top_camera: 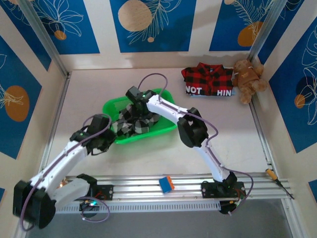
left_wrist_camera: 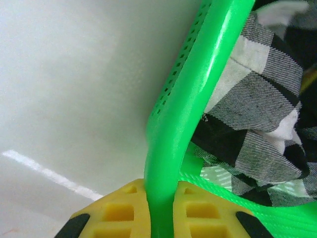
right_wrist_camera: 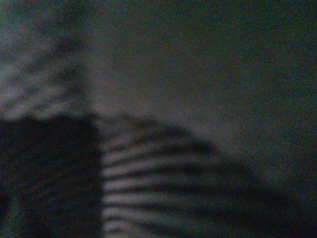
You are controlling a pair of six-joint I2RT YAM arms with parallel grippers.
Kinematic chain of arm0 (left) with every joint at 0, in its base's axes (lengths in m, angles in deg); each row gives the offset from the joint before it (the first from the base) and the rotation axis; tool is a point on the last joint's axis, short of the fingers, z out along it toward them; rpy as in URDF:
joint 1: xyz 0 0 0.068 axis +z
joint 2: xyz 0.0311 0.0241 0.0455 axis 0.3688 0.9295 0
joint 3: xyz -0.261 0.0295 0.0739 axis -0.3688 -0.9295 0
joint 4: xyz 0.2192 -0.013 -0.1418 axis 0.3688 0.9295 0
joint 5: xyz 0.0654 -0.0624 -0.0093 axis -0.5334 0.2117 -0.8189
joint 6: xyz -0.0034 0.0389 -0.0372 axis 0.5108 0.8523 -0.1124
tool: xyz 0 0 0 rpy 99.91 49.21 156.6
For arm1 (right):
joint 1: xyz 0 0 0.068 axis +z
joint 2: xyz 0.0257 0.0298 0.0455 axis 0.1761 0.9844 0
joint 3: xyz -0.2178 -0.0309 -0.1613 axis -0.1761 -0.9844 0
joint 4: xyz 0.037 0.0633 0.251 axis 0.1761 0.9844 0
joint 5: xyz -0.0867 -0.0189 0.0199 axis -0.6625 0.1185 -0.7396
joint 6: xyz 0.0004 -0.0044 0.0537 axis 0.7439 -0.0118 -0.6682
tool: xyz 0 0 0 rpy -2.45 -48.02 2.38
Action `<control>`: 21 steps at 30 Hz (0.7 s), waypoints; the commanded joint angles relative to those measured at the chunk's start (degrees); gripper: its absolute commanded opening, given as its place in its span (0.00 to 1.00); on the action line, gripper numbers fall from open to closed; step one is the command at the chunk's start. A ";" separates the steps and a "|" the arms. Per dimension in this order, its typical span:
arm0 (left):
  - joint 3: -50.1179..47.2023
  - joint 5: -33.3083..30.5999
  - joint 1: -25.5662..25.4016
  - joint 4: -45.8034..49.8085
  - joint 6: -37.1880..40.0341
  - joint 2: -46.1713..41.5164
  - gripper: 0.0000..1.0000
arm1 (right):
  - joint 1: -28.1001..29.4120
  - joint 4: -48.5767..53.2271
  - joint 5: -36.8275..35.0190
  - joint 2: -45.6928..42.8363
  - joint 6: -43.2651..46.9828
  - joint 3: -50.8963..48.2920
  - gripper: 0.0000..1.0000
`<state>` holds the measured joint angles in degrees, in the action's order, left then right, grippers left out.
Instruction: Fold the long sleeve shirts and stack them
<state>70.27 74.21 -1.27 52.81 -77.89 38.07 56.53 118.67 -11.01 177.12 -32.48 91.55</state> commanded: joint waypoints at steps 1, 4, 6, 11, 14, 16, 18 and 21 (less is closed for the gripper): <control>-0.41 -6.34 -0.30 4.97 -9.75 -6.06 0.00 | -1.33 -0.79 -0.93 -3.85 -3.07 0.60 0.00; 0.35 -9.00 1.30 7.63 -12.36 -6.97 0.00 | -3.07 -5.38 3.17 -13.60 -1.43 -0.46 0.00; 1.15 -11.05 2.97 8.88 -14.36 -6.44 0.00 | -4.63 -6.38 7.61 -19.82 0.12 1.68 0.00; 3.90 -15.49 10.11 9.12 -21.09 -4.36 0.00 | -10.34 1.15 17.00 -30.39 2.45 15.00 0.00; 6.53 -19.05 13.56 10.04 -27.56 -1.98 0.00 | -14.73 7.32 20.36 -36.08 2.56 18.96 0.00; 9.13 -22.85 14.74 12.59 -34.04 0.26 0.00 | -17.95 10.87 21.18 -40.98 3.60 17.56 0.00; 11.13 -25.50 15.73 13.62 -39.55 2.68 0.00 | -20.80 13.14 21.69 -45.91 5.19 13.61 0.00; 15.40 -27.47 17.58 16.30 -45.12 8.18 0.00 | -25.23 16.59 22.56 -52.25 8.80 5.60 0.00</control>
<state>81.68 52.20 14.71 62.69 -103.33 43.21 33.43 125.78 7.65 124.81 -27.76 103.66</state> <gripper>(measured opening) 0.122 0.122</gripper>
